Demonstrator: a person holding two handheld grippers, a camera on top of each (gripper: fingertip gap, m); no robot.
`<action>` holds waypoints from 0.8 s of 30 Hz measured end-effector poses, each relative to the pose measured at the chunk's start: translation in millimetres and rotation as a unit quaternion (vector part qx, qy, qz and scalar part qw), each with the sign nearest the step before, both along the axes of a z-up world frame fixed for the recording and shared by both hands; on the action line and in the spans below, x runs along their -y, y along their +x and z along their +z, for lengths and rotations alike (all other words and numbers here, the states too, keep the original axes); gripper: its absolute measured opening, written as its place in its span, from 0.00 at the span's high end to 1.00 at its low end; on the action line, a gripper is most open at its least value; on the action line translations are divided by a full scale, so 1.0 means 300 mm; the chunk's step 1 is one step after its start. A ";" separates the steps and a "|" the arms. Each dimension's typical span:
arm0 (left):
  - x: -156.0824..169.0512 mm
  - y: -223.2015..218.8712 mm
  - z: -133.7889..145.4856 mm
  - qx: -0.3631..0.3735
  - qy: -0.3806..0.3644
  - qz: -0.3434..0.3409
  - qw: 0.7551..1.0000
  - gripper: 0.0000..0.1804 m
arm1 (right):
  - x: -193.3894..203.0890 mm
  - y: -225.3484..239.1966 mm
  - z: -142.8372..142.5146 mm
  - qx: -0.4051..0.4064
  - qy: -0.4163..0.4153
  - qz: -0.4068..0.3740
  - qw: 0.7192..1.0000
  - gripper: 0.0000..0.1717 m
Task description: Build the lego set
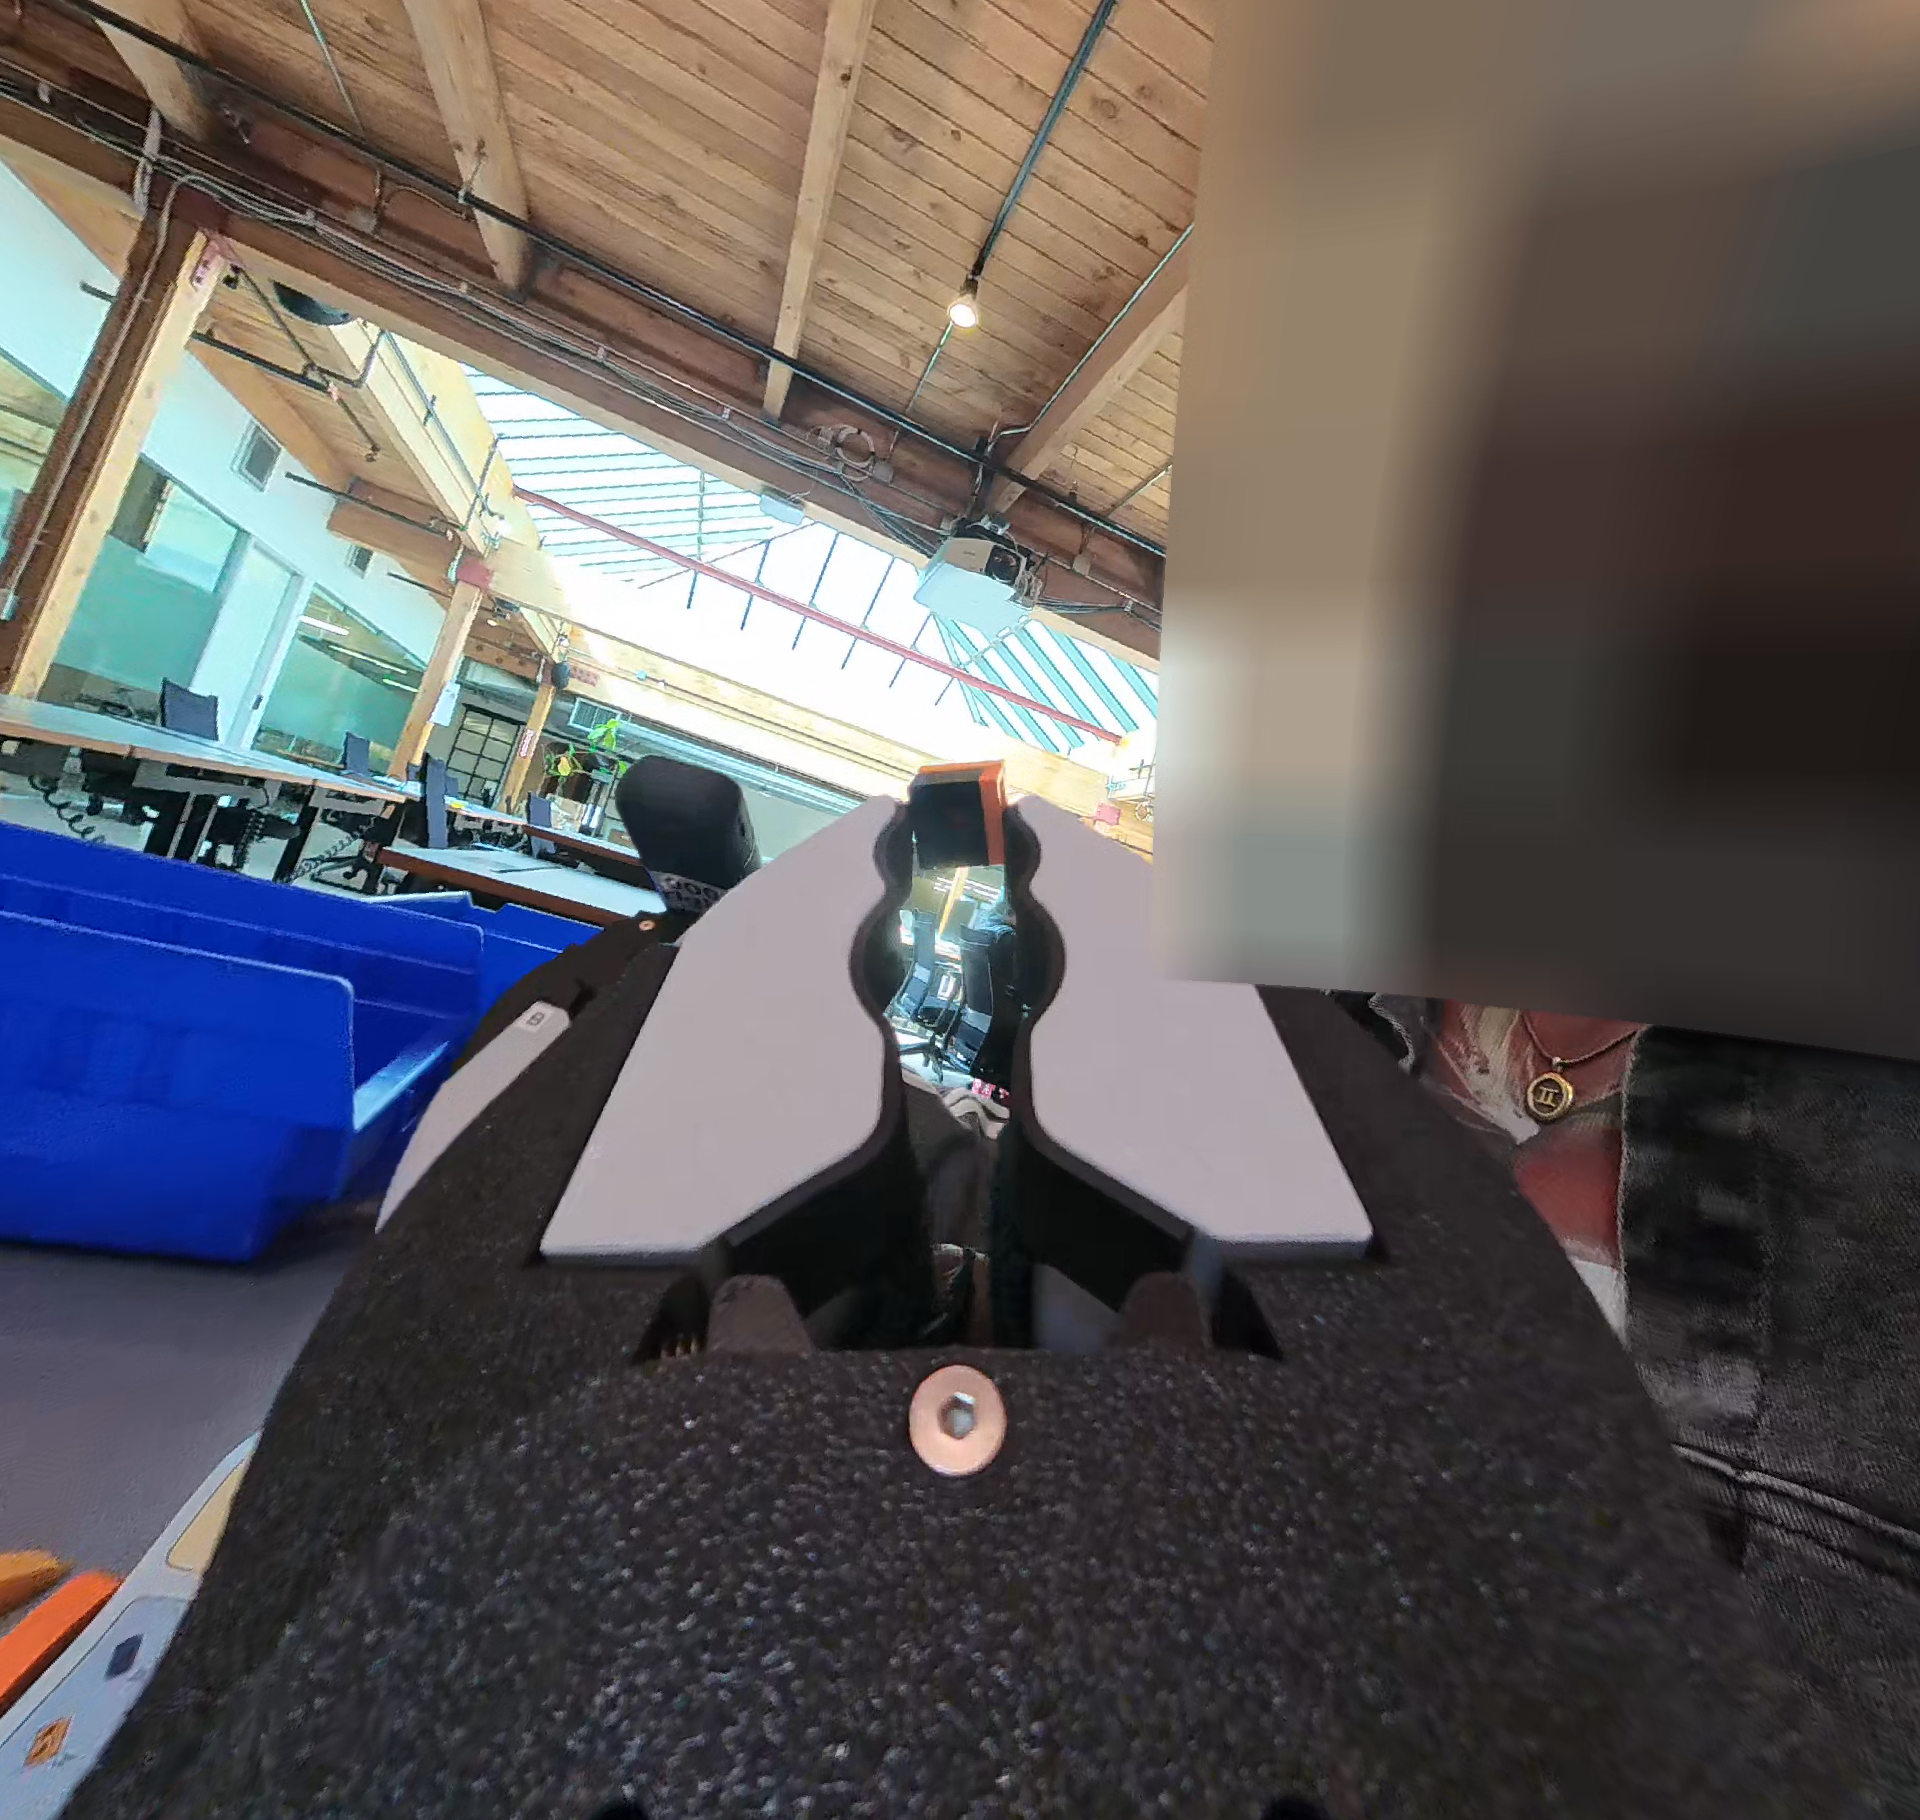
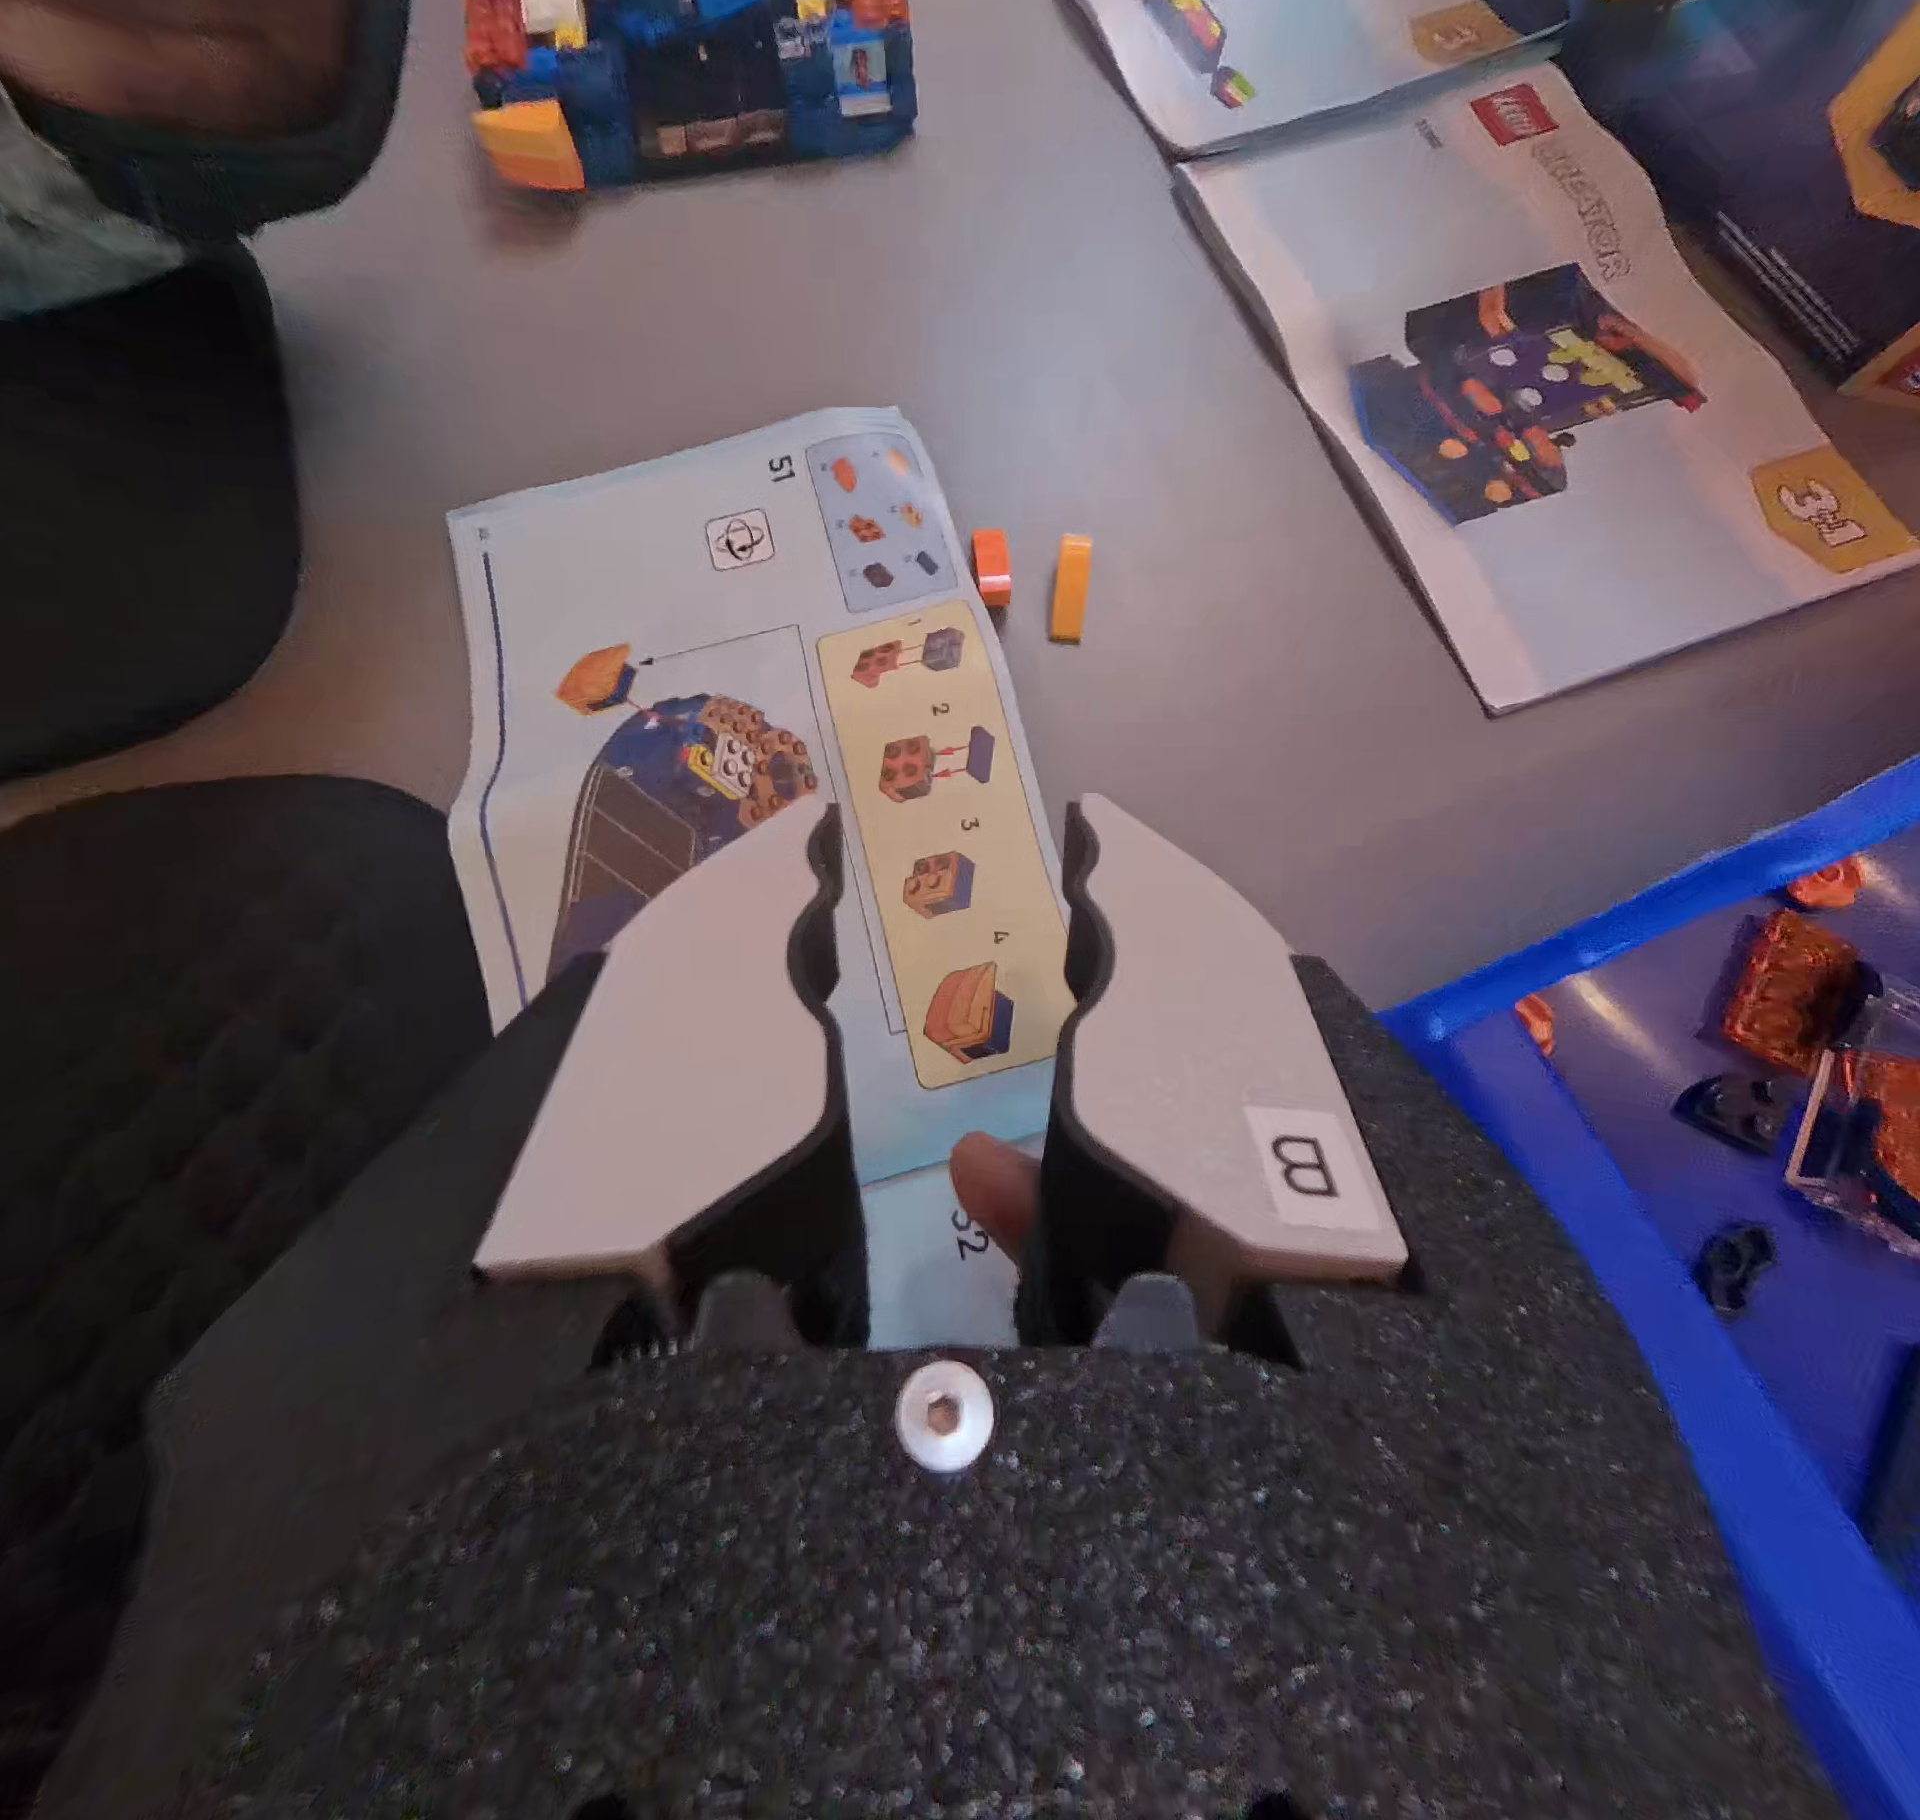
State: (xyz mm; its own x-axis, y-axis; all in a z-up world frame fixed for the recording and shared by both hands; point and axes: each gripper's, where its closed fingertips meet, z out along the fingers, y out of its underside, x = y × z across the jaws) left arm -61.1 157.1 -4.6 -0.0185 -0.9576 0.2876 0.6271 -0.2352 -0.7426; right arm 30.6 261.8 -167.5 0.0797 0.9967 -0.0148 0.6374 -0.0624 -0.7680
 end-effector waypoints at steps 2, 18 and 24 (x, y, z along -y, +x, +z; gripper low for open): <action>-0.009 0.001 -0.007 -0.001 -0.005 0.003 1.000 0.91 | -0.004 -0.009 0.026 -0.024 0.003 -0.005 1.000 0.96; -0.035 0.054 -0.065 -0.054 -0.018 0.006 0.998 0.91 | -0.133 0.361 0.463 -0.342 0.032 -0.088 0.935 1.00; -0.042 0.063 -0.081 -0.067 -0.024 0.006 0.997 0.91 | -0.139 0.346 0.358 -0.255 -0.024 -0.098 0.962 0.87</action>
